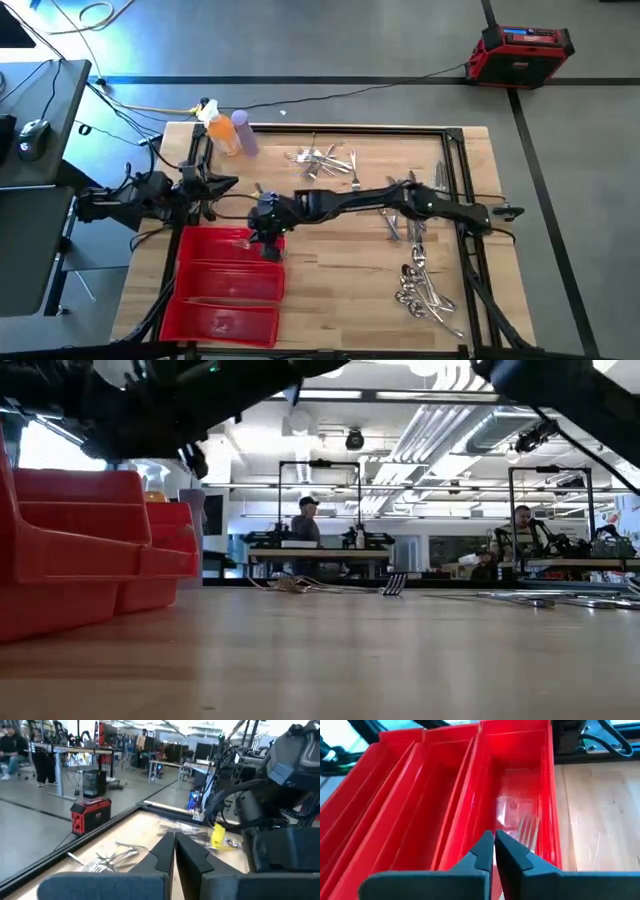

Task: Sort silverware
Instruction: Put the silver fork in the top red bin

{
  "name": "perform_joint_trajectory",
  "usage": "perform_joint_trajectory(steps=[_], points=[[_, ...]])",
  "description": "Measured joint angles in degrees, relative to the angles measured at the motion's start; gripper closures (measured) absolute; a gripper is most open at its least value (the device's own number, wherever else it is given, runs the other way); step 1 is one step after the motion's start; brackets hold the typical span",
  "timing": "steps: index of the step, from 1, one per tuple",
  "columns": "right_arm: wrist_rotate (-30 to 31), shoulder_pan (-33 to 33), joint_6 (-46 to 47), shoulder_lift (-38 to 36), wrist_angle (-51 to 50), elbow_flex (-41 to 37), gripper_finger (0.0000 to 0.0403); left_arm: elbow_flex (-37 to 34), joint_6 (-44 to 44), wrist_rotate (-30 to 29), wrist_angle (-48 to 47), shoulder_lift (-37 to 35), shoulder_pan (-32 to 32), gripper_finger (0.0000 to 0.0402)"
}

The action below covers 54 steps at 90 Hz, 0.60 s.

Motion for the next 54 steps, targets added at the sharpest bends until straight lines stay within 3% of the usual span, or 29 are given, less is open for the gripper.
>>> perform_joint_trajectory(steps=[14,35,54], points=[[1.02,-0.88,-0.29,0.22,2.77,-1.40,0.0403,0.00,0.00,0.00,-0.13,0.00,0.00,0.0402],[1.02,-2.31,-5.54,-3.55,-7.45,-0.30,0.0395,-0.01,-0.04,0.04,-0.03,0.00,0.00,0.0402],[16.04,-3.71,-13.83,-10.26,-25.68,-0.48,0.0356,-0.04,-0.07,0.09,-0.03,-0.01,0.00,0.0402]])
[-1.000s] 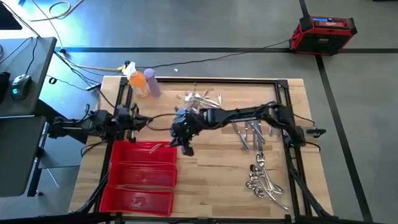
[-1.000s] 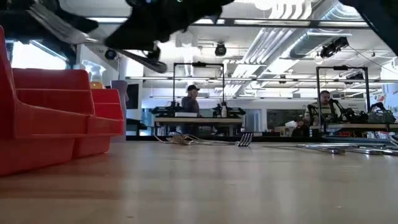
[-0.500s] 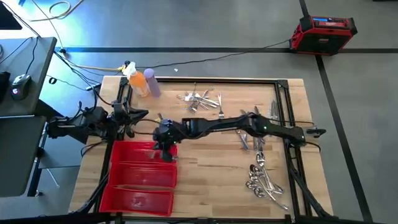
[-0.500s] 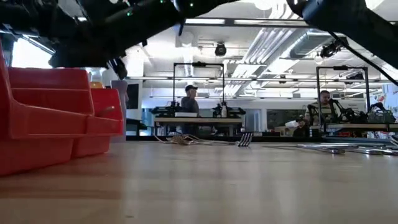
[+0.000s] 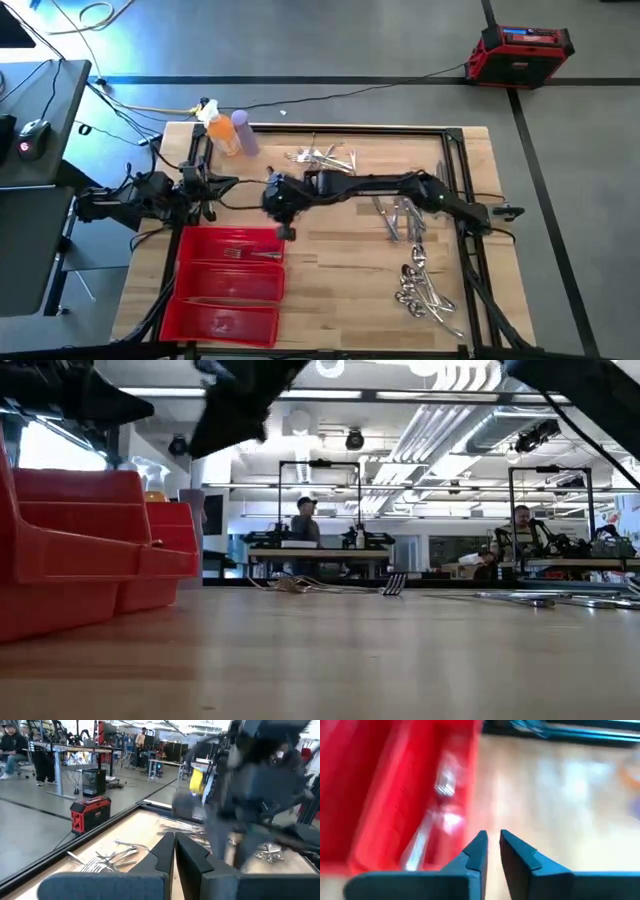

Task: Sort silverware
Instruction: Put the silver fork in the top red bin

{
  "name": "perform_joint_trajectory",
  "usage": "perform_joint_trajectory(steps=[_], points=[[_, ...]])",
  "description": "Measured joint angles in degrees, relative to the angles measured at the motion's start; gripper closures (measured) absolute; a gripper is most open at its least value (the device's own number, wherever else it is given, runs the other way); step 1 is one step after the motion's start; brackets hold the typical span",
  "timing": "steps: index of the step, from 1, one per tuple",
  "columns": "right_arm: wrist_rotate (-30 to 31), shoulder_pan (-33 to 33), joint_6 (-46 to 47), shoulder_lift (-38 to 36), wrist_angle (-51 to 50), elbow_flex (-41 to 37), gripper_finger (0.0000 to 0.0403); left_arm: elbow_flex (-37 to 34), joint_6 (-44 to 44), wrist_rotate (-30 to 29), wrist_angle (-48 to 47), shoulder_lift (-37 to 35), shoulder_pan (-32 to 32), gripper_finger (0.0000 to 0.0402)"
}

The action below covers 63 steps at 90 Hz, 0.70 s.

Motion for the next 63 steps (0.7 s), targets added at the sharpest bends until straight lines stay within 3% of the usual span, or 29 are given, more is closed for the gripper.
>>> perform_joint_trajectory(steps=[10,27,41,63], points=[[5.26,-4.61,-0.07,-0.44,-11.69,-0.04,0.0332,0.00,-0.02,0.08,-0.02,0.01,0.00,0.0402],[3.75,-14.04,-1.09,-0.26,-19.68,-3.81,0.0282,0.00,-0.55,0.09,-0.95,0.01,0.00,0.0402],[-3.16,-21.03,-6.04,-0.24,-15.50,-9.94,0.0247,0.00,-0.57,0.09,-1.53,0.01,0.00,0.0402],[-1.69,-26.00,-8.26,-0.22,-5.29,-19.02,0.0238,0.00,-0.57,0.07,-1.53,0.01,0.00,0.0402]])
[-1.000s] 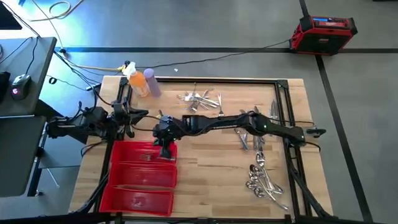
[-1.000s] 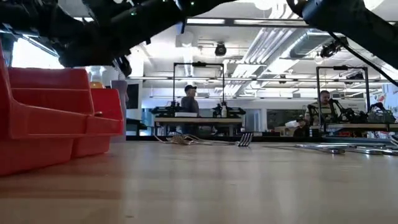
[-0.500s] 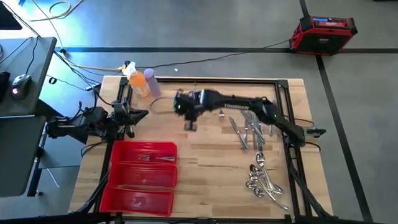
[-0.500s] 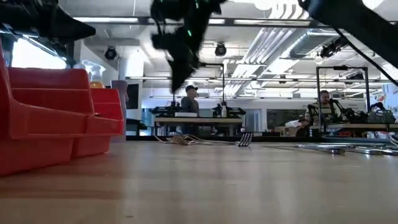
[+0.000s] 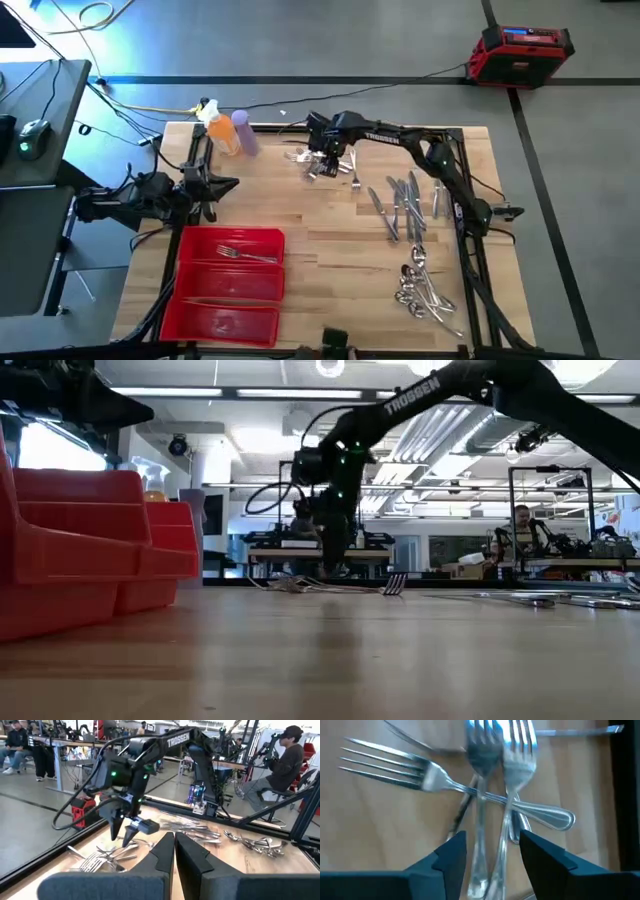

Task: Sort silverware
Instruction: Put the silver fork in the top red bin

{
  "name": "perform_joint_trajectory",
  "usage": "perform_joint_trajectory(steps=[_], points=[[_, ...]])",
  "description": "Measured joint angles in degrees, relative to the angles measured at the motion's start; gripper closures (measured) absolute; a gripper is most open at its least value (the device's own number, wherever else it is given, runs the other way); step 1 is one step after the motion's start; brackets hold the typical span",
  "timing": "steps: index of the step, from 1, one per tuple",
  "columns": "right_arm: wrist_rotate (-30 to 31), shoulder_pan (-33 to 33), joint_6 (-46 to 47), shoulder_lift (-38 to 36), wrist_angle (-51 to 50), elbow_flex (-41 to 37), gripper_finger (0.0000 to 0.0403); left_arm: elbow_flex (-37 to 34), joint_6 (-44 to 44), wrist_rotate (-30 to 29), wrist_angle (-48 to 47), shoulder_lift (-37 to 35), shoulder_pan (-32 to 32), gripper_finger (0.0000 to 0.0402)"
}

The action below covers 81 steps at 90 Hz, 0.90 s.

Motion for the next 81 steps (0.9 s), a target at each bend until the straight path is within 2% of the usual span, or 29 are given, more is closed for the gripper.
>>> perform_joint_trajectory(steps=[19,32,64,73,81], points=[[-0.02,-1.83,0.00,0.28,4.40,-2.30,0.0245,0.00,-0.02,-0.04,0.04,0.00,-0.02,0.0402],[-2.20,-2.69,-0.03,0.28,7.84,-3.59,0.0247,0.00,-0.06,-0.04,0.22,0.00,-0.01,0.0402],[-3.26,-2.75,-2.39,1.46,6.46,-4.87,0.0250,0.00,-0.55,-0.09,0.20,0.00,0.00,0.0402],[-3.09,-2.83,-2.39,2.29,5.35,-4.63,0.0271,0.00,-0.55,-0.09,0.21,-0.01,-0.01,0.0402],[-2.15,-2.94,-2.54,2.34,4.94,-4.56,0.0311,0.00,-0.55,-0.08,0.21,-0.02,-0.02,0.0402]])
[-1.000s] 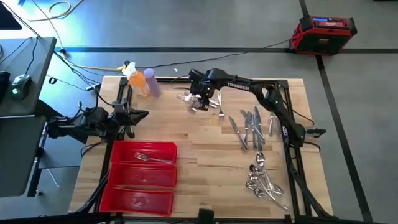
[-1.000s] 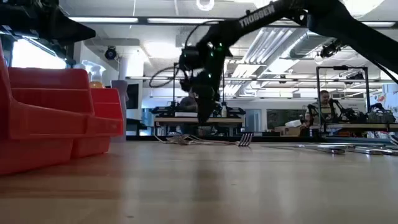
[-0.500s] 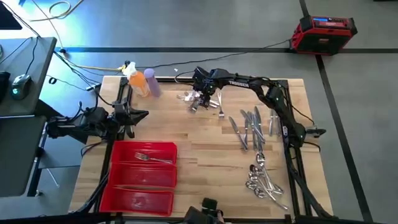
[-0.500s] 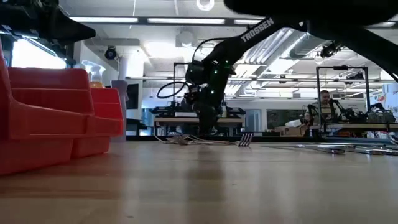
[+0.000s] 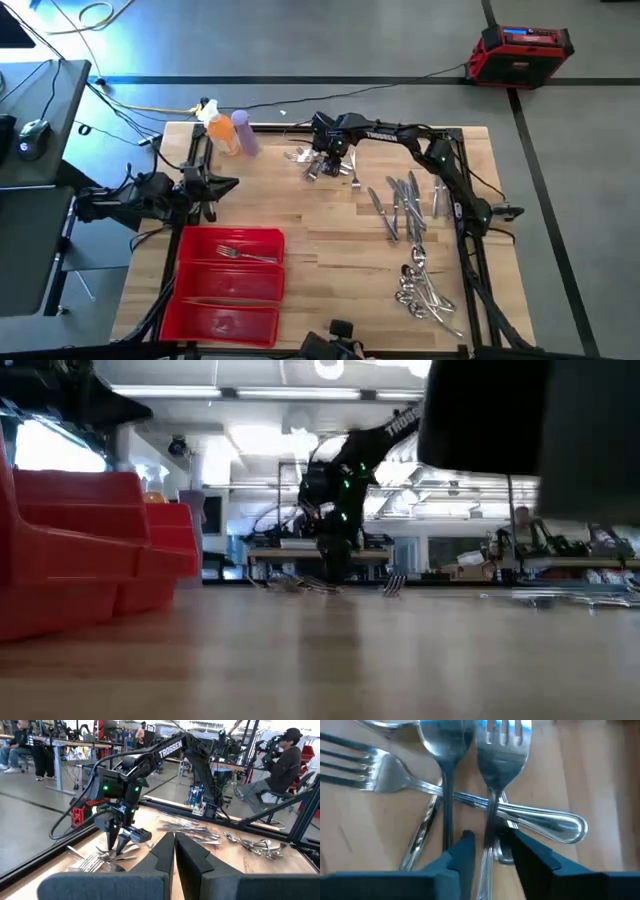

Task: Sort silverware
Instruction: Put the silver fork in the top red bin

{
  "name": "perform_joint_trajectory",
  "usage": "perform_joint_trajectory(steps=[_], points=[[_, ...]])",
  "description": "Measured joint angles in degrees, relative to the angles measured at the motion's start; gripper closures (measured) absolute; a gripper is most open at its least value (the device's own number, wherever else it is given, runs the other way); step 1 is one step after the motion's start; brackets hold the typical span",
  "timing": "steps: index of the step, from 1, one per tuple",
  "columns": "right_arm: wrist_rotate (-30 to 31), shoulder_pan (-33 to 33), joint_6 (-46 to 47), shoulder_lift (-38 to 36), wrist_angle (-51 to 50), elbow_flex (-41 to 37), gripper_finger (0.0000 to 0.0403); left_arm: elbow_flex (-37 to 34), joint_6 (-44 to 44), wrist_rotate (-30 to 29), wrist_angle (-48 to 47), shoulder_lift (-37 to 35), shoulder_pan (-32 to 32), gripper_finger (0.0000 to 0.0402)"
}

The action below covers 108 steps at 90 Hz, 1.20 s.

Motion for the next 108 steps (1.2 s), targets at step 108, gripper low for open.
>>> perform_joint_trajectory(steps=[108], points=[[-6.66,-4.18,-16.51,-4.42,-31.65,-0.45,0.0378,-0.04,-0.87,0.05,-0.21,0.01,0.00,0.0402]])
